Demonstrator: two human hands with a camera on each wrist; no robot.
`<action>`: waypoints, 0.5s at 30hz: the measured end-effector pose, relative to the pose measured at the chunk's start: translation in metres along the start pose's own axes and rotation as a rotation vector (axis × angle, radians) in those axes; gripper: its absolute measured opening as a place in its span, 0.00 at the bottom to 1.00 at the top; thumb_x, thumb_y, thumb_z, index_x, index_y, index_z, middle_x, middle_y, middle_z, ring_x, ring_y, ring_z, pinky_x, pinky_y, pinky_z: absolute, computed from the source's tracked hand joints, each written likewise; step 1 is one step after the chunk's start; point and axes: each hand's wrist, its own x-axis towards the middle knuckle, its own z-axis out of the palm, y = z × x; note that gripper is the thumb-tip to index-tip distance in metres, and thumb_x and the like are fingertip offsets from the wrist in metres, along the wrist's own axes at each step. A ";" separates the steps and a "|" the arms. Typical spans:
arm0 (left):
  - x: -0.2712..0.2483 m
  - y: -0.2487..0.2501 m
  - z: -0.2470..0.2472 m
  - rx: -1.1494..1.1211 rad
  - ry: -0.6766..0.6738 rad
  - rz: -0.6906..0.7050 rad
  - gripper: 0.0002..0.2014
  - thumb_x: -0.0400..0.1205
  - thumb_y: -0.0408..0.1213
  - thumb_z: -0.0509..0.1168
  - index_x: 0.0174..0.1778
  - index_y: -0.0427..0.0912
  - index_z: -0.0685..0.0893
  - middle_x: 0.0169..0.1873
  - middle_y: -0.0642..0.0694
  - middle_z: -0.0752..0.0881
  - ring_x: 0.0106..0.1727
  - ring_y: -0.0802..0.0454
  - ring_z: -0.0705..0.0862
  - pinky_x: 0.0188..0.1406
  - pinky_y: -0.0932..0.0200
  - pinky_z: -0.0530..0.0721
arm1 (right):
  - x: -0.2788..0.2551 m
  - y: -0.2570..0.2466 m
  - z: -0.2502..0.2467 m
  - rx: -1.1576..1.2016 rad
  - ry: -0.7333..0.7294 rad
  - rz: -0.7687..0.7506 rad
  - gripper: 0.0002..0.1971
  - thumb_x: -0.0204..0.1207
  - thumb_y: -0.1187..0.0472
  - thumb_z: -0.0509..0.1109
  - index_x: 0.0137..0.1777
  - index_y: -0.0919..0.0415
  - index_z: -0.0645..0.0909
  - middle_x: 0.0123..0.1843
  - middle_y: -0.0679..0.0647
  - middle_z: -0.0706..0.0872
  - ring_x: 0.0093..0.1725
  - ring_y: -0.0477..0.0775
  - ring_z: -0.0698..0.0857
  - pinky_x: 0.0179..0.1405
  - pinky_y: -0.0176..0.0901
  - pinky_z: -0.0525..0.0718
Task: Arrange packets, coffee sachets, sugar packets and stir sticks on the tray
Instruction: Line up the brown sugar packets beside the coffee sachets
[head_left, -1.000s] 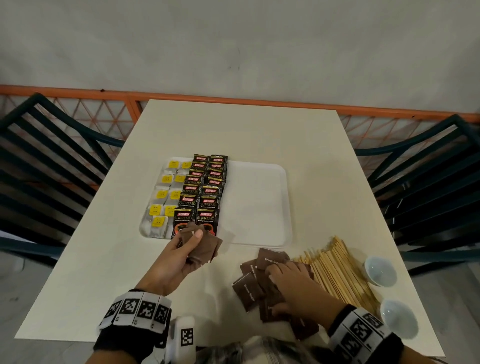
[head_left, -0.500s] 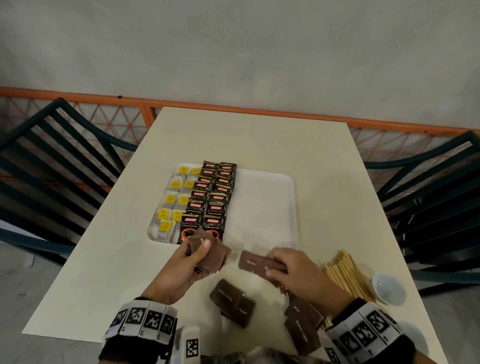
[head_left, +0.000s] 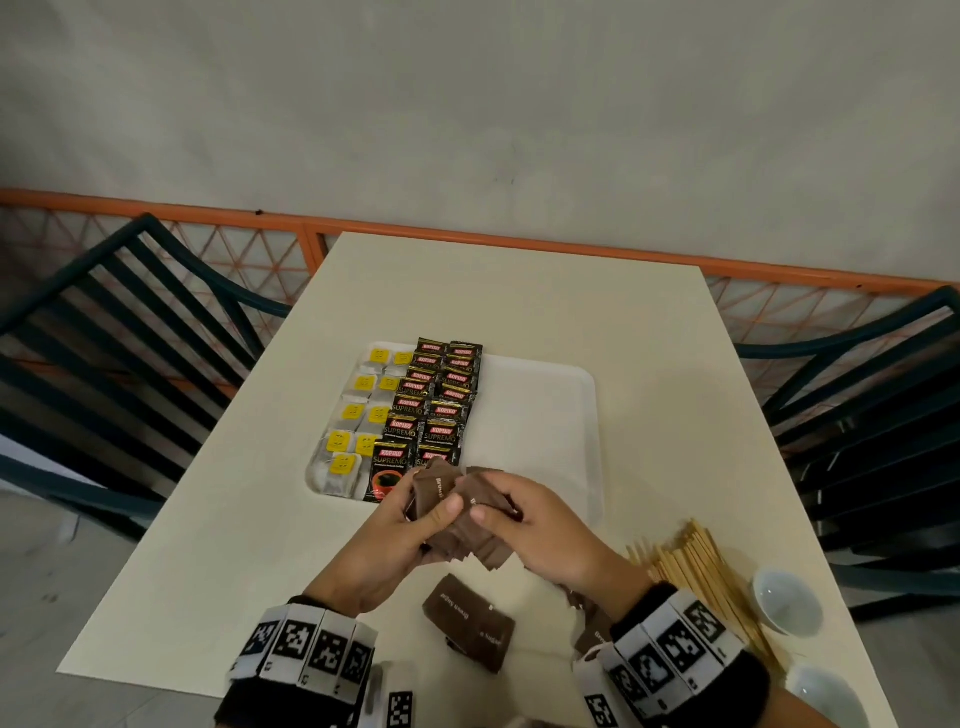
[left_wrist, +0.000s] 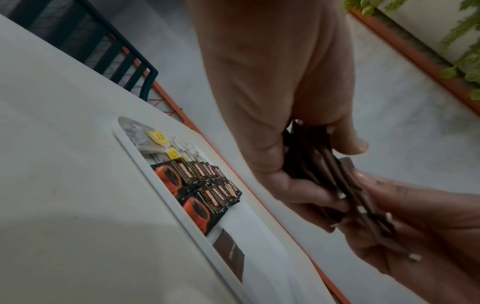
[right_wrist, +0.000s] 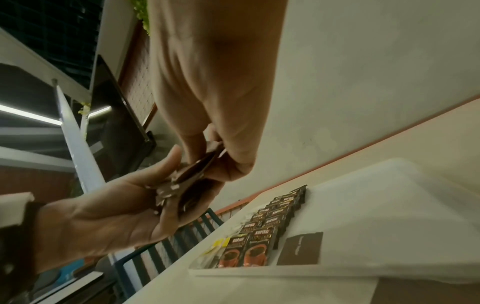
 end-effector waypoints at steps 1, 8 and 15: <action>-0.001 -0.001 0.000 0.007 -0.012 -0.014 0.26 0.67 0.45 0.77 0.60 0.50 0.77 0.45 0.47 0.90 0.46 0.49 0.90 0.38 0.56 0.87 | 0.000 0.001 0.004 -0.046 0.003 -0.007 0.18 0.81 0.61 0.63 0.71 0.56 0.75 0.61 0.56 0.79 0.61 0.51 0.79 0.64 0.32 0.76; -0.008 -0.014 -0.012 0.010 0.090 -0.043 0.24 0.71 0.27 0.72 0.62 0.42 0.76 0.45 0.40 0.90 0.42 0.46 0.90 0.38 0.54 0.87 | 0.010 0.008 0.015 -0.041 -0.094 0.051 0.19 0.85 0.57 0.52 0.74 0.53 0.70 0.58 0.51 0.72 0.63 0.46 0.73 0.61 0.22 0.67; -0.018 -0.018 -0.035 -0.050 0.289 -0.026 0.16 0.77 0.26 0.65 0.60 0.43 0.78 0.48 0.41 0.88 0.43 0.50 0.89 0.34 0.60 0.86 | 0.051 0.058 0.000 -0.391 0.162 0.220 0.18 0.80 0.59 0.64 0.70 0.57 0.74 0.65 0.56 0.75 0.66 0.55 0.75 0.70 0.44 0.72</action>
